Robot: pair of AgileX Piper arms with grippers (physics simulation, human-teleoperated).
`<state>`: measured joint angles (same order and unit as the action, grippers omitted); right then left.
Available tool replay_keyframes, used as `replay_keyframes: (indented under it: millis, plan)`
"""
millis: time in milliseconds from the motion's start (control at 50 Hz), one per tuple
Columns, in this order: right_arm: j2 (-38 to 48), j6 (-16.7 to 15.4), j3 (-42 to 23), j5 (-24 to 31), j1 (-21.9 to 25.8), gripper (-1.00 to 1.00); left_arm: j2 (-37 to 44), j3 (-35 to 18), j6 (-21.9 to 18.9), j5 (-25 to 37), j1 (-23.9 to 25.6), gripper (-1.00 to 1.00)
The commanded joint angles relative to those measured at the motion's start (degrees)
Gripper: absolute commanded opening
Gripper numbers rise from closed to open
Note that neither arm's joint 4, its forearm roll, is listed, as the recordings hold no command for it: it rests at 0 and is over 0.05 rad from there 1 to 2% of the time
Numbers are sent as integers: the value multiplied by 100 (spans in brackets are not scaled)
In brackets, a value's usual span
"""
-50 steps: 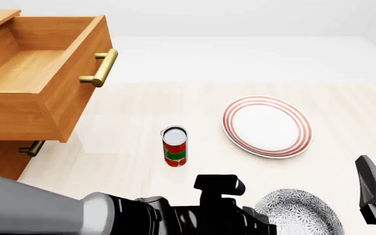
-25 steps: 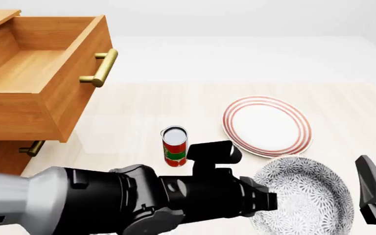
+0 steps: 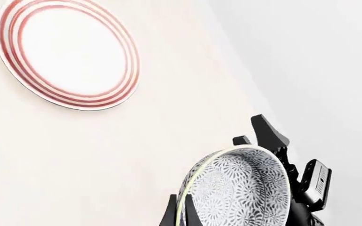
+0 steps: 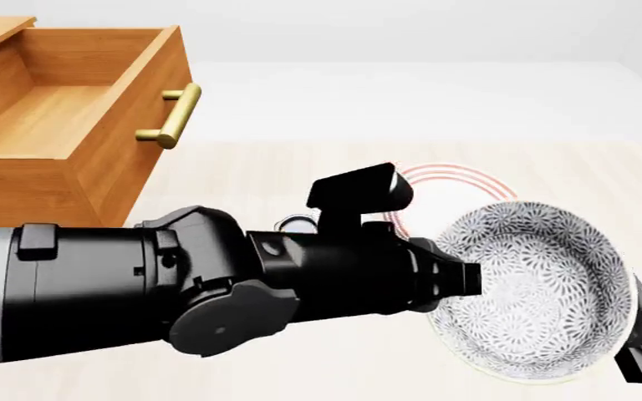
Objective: Put the bowl in the top drawer of the cabinet.
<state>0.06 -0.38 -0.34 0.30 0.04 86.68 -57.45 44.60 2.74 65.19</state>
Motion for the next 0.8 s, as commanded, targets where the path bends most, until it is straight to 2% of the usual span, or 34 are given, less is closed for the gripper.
replay_keyframes:
  millis: [20,800]
  plan:
    - [0,1,0,0,1,100,-294,-387,-201,501,-142,-100]
    - [0,0,0,-1,-1,100,-979,-1489,-696,2014,-743,-100]
